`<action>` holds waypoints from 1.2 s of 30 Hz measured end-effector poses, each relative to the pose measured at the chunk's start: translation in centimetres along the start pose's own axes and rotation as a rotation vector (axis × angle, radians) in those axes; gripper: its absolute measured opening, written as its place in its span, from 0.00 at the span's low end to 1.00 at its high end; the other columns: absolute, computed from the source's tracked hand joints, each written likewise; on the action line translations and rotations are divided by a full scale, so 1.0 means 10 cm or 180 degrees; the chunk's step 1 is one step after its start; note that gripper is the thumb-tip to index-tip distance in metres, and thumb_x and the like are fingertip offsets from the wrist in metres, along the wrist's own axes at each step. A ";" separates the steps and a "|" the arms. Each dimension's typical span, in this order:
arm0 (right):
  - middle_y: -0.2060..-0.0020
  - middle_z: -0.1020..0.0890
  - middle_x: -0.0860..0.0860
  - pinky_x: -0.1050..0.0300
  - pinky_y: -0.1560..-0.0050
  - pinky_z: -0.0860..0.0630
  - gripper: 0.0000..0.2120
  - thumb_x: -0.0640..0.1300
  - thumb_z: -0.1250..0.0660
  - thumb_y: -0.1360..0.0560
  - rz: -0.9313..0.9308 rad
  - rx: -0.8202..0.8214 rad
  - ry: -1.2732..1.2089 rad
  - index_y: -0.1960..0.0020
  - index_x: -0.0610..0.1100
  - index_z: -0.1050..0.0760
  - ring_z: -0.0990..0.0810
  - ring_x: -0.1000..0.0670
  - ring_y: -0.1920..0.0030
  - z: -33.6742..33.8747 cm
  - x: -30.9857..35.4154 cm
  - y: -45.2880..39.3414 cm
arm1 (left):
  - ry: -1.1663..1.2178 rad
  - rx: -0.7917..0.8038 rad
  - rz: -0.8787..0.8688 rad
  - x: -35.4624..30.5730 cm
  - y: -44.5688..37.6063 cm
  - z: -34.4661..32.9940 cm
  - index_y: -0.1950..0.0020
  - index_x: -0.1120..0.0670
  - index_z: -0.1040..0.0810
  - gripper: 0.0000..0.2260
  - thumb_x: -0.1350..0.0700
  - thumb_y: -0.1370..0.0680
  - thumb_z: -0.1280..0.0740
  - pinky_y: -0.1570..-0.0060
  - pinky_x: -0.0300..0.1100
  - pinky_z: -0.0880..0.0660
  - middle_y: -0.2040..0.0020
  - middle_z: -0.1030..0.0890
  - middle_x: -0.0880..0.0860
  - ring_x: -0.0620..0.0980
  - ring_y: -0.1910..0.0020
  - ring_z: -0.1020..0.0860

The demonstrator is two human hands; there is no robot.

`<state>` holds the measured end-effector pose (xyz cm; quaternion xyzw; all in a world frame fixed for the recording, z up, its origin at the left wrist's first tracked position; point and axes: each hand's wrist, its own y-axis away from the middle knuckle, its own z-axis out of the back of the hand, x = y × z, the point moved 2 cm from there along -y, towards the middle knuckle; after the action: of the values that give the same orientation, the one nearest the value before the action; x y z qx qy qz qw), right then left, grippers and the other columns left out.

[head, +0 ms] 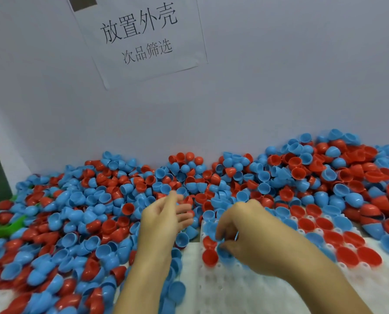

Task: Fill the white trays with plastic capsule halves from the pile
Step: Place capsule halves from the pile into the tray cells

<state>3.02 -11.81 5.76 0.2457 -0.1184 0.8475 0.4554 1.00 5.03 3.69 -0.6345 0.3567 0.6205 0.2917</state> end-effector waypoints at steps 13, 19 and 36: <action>0.40 0.26 0.46 0.53 0.48 0.31 0.13 0.42 0.33 0.23 -0.0064 0.0859 0.0818 0.39 0.45 0.25 0.24 0.43 0.42 -0.43 0.39 -0.02 | 0.0113 -0.0723 -0.0658 0.23 -0.36 0.57 0.52 0.55 0.17 0.12 0.62 0.17 0.39 0.68 0.36 0.22 0.62 0.15 0.52 0.47 0.66 0.18; 0.46 0.26 0.46 0.53 0.51 0.30 0.11 0.42 0.34 0.23 -0.0180 0.0846 0.1198 0.41 0.45 0.25 0.24 0.43 0.46 -0.41 0.38 0.00 | 0.0001 -0.0741 -0.0712 0.29 -0.37 0.63 0.53 0.54 0.17 0.12 0.63 0.17 0.39 0.69 0.36 0.23 0.62 0.16 0.52 0.46 0.67 0.18; 0.37 0.27 0.44 0.49 0.43 0.27 0.17 0.40 0.34 0.22 -0.0173 0.0966 0.0954 0.34 0.43 0.28 0.24 0.40 0.39 -0.40 0.28 0.00 | -0.3548 0.0531 -0.0958 0.04 -0.56 0.20 0.25 0.38 0.35 0.27 0.48 0.23 0.32 0.28 0.59 0.36 0.21 0.43 0.49 0.59 0.23 0.43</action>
<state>0.51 -8.10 3.86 0.1859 0.0863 0.8700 0.4484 4.39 9.83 2.80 -0.2307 0.1029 0.7824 0.5692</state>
